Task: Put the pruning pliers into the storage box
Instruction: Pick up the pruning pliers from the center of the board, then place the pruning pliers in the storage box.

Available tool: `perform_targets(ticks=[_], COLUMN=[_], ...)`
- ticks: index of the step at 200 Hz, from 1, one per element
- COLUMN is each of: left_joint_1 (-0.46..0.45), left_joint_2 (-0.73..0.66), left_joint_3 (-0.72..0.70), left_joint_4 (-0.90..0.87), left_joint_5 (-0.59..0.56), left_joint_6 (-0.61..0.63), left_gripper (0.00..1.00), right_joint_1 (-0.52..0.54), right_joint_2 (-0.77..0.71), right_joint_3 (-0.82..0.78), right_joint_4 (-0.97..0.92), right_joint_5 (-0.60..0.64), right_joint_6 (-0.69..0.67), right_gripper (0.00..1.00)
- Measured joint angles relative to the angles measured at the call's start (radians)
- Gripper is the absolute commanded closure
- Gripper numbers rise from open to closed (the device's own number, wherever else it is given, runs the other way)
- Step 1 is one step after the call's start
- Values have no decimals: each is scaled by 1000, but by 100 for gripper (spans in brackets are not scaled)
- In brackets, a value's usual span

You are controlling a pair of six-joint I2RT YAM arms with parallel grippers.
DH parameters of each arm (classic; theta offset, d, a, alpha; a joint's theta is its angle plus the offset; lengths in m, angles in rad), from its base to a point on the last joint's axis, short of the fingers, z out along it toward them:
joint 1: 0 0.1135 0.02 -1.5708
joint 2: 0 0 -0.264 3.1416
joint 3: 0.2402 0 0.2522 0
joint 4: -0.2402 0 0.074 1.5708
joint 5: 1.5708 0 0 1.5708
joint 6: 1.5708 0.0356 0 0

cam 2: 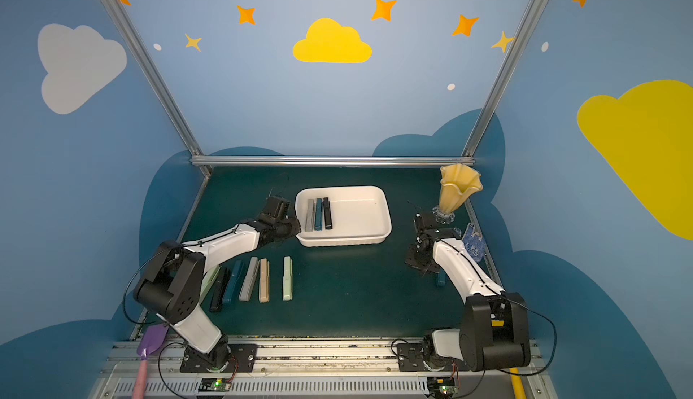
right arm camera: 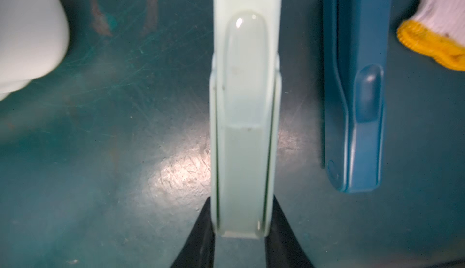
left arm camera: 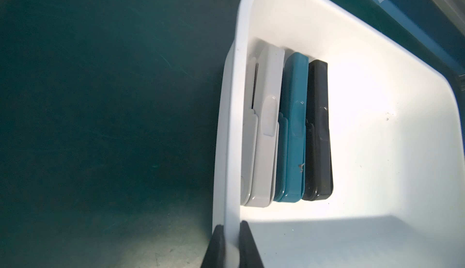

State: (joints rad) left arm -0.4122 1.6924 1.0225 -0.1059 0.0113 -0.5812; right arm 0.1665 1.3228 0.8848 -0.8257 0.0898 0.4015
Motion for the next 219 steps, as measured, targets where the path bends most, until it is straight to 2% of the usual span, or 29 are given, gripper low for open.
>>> perform_targets(ticks=[33, 74, 152, 219], left_joint_1=[0, 0, 0, 0], left_joint_2=[0, 0, 0, 0], left_joint_3=[0, 0, 0, -8], left_joint_4=[0, 1, 1, 10], left_joint_5=[0, 2, 1, -2], left_joint_6=[0, 0, 0, -1], left_gripper=[89, 89, 89, 88], right_joint_1=[33, 109, 284, 343], right_joint_2=[-34, 0, 317, 603], right_joint_3=[87, 230, 509, 742], right_joint_4=[-33, -52, -48, -28], right_joint_5=[-6, -53, -108, -139], right_joint_6=[-39, -92, -137, -134], right_gripper=[91, 91, 92, 93])
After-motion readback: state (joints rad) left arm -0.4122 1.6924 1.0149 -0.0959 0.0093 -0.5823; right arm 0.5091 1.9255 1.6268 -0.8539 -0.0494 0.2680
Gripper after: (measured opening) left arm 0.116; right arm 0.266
